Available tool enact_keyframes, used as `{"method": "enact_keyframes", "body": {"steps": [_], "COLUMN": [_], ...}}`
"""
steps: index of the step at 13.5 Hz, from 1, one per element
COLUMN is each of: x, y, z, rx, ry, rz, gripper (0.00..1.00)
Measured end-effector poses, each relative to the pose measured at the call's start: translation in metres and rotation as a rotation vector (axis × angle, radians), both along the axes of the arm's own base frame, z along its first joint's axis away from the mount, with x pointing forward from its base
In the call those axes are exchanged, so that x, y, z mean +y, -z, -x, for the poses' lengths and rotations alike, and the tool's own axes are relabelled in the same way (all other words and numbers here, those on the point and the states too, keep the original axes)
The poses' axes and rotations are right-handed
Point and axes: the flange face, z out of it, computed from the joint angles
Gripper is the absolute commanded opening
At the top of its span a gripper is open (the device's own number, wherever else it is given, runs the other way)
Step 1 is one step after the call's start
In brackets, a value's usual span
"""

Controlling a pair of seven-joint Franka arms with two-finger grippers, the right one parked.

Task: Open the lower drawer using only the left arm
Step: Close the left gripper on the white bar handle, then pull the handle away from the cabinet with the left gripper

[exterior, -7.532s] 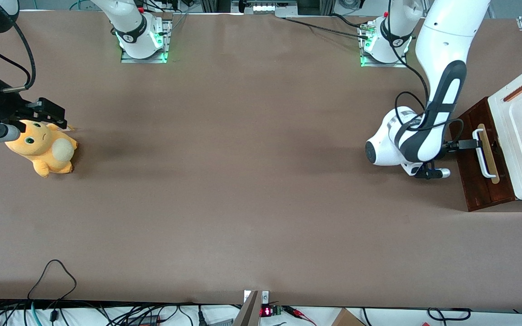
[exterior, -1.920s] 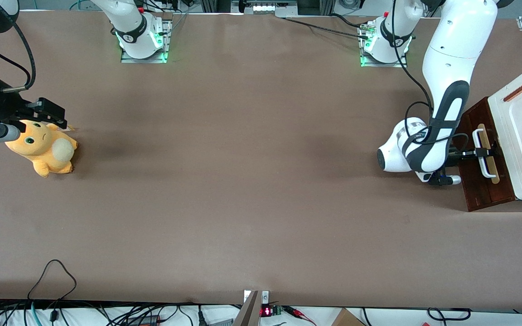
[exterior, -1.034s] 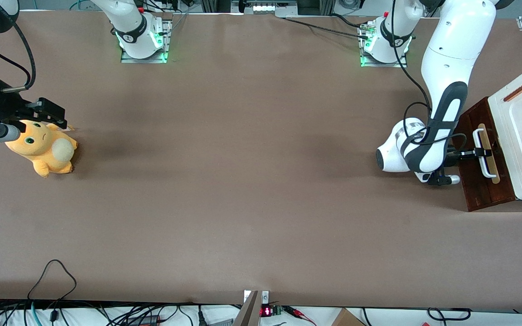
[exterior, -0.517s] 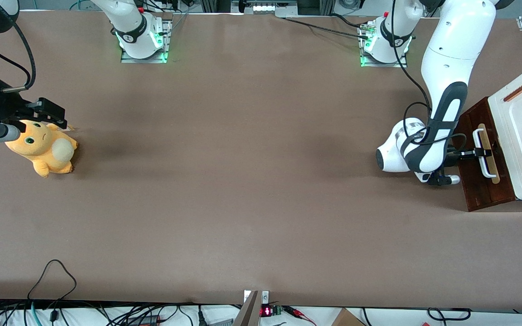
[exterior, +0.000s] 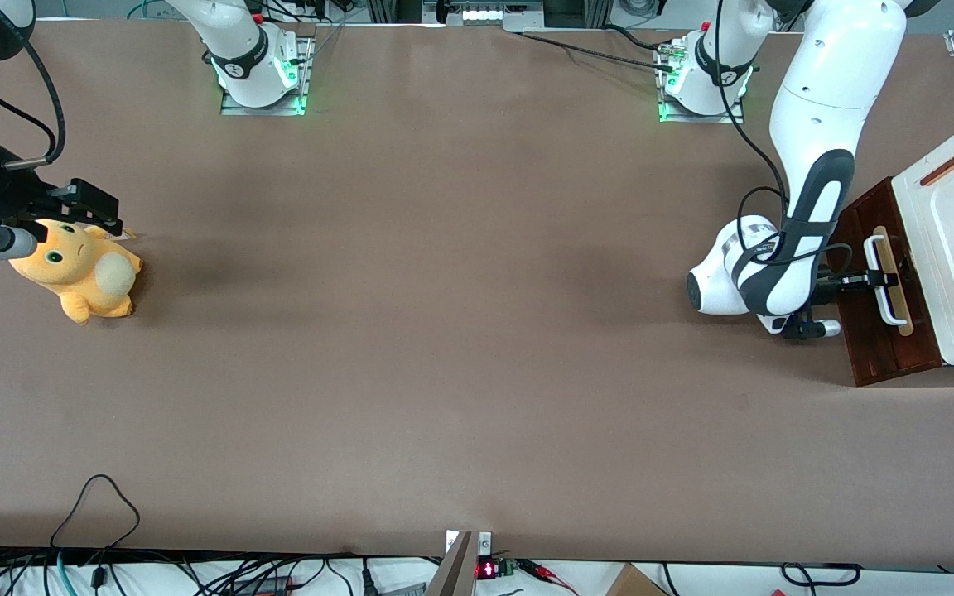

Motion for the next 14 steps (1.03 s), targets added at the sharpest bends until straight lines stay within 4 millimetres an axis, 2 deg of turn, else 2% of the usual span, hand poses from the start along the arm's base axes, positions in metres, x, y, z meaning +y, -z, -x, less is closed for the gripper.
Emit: {"method": "enact_keyframes", "body": {"steps": [4, 14], "x": [-0.003, -0.026], "y": [0.0, 0.0], "z": [0.0, 0.002], "rx": [-0.008, -0.015], "ry": [0.0, 0.005], "rz": [0.005, 0.012], "gripper": [0.22, 0.22]}}
